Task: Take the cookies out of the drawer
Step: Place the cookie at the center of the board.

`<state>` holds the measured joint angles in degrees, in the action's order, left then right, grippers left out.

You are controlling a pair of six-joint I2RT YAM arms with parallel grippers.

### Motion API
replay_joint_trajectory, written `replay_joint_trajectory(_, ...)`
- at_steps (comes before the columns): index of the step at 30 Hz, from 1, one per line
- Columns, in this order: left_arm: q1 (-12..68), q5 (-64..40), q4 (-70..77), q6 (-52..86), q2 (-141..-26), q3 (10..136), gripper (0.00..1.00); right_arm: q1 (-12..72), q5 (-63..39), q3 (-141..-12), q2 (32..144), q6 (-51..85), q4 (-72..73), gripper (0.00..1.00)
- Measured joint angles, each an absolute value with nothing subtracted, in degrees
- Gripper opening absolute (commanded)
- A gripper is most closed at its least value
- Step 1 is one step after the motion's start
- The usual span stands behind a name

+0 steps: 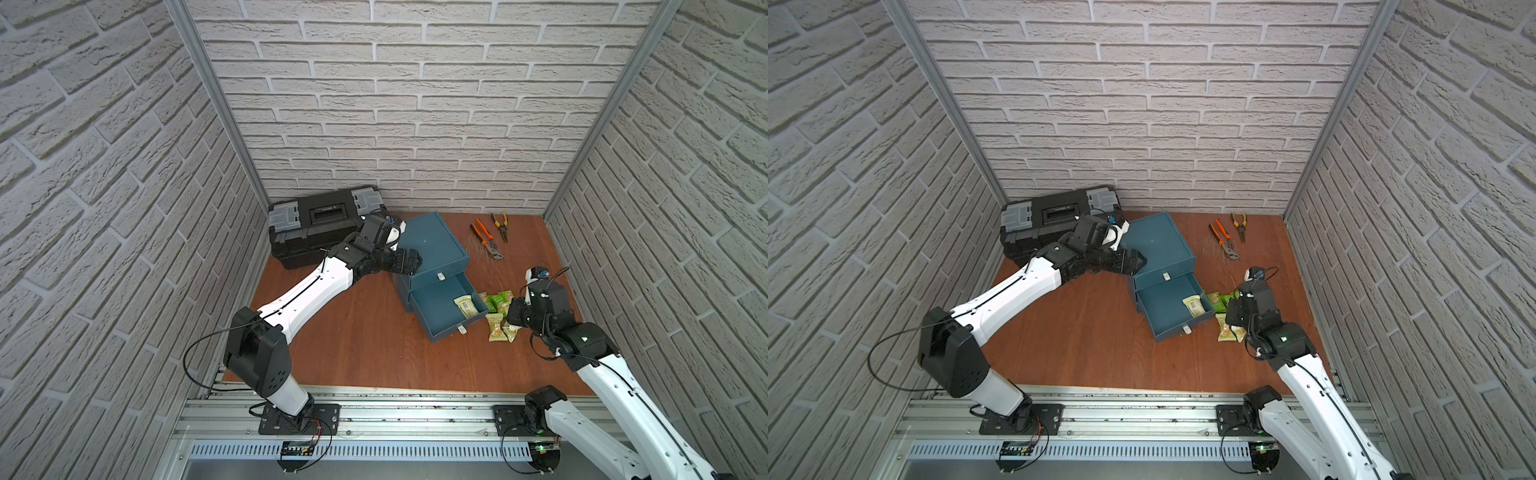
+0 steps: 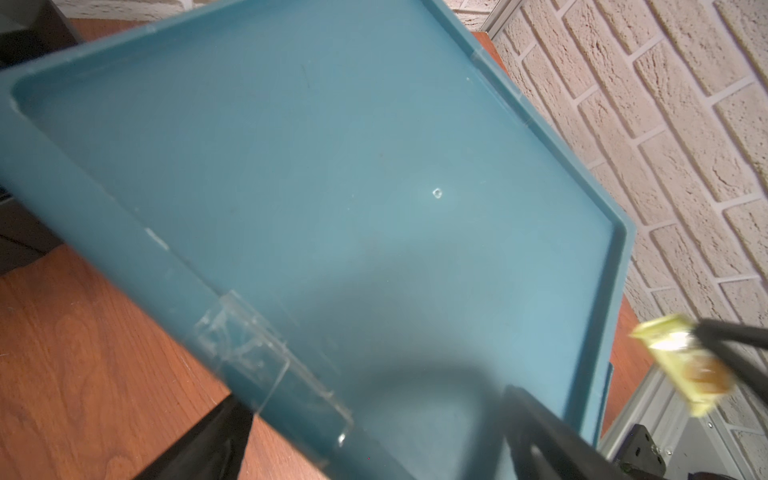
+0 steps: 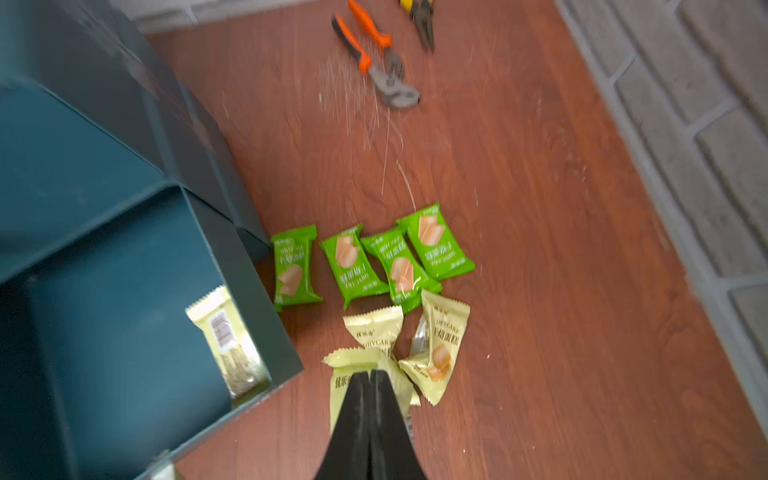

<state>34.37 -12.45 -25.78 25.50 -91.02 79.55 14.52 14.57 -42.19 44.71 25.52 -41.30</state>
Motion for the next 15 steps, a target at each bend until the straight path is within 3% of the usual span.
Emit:
replay_joint_trajectory(6,34.41,-12.34,-25.76,25.45,-91.02,79.55,0.99,13.21,10.04,-32.08,45.43,27.81,-34.81,0.02)
replay_joint_trajectory(15,34.41,-12.32,-25.76,25.47,-91.02,79.55,0.98,13.13,4.32,-27.79,52.29,31.11,-24.71,0.02)
